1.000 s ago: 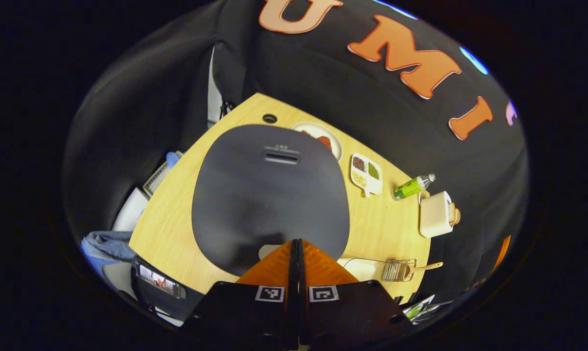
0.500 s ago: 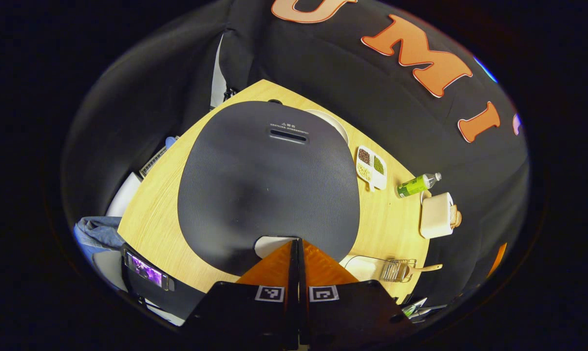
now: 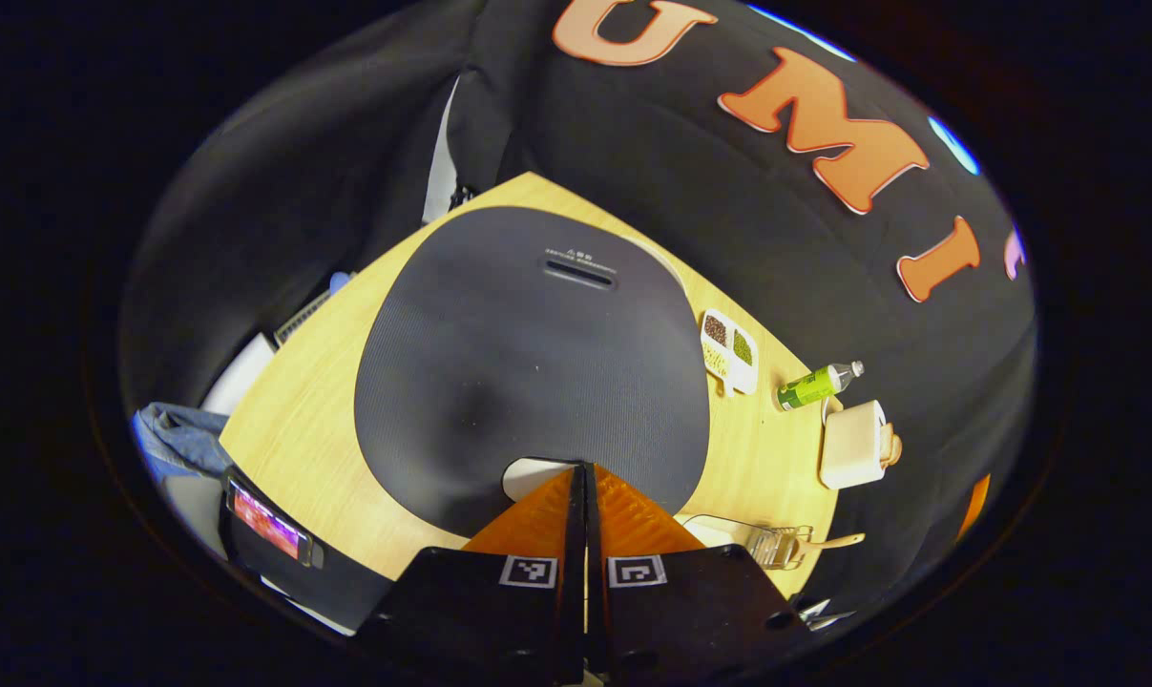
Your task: Close the left gripper, press the button to open the rice cooker; take a wooden spoon from the chopstick holder with the right hand, scoop a spoonful of rice and pour it into the rice cooker, then put the wooden spoon back into the chopstick holder.
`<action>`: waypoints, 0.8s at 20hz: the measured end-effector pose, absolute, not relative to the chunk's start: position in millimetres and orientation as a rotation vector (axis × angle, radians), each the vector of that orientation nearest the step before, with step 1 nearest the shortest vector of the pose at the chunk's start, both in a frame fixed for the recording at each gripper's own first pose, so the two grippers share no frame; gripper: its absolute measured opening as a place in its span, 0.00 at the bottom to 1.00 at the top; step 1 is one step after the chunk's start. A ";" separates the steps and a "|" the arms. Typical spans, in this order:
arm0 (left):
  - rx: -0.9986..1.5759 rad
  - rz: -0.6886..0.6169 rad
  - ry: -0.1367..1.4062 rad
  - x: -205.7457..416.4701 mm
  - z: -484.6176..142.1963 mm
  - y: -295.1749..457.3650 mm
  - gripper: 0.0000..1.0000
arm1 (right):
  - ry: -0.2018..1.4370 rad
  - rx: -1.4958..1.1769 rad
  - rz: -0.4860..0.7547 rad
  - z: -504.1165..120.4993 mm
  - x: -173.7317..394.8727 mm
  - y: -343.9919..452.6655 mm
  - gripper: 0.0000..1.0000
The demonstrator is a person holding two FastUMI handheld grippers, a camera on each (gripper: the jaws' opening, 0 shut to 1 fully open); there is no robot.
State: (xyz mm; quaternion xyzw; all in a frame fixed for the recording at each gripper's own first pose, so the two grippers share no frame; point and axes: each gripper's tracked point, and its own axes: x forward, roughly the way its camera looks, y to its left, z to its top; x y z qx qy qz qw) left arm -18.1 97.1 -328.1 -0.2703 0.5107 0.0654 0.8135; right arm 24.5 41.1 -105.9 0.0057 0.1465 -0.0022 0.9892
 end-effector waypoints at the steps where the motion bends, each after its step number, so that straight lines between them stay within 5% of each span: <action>1: -0.539 0.138 1.057 -17.7 -325.8 97.2 0.06 | 0.302 0.015 -0.008 -108.7 24.5 41.1 0.95; 7: -0.314 0.148 0.864 -9.2 -301.8 93.8 0.06 | 0.352 0.033 -0.015 -125.8 12.9 38.9 0.95; 16: -0.054 0.134 0.370 30.1 -176.9 91.8 0.05 | 0.395 0.040 -0.038 -142.8 1.6 26.1 0.95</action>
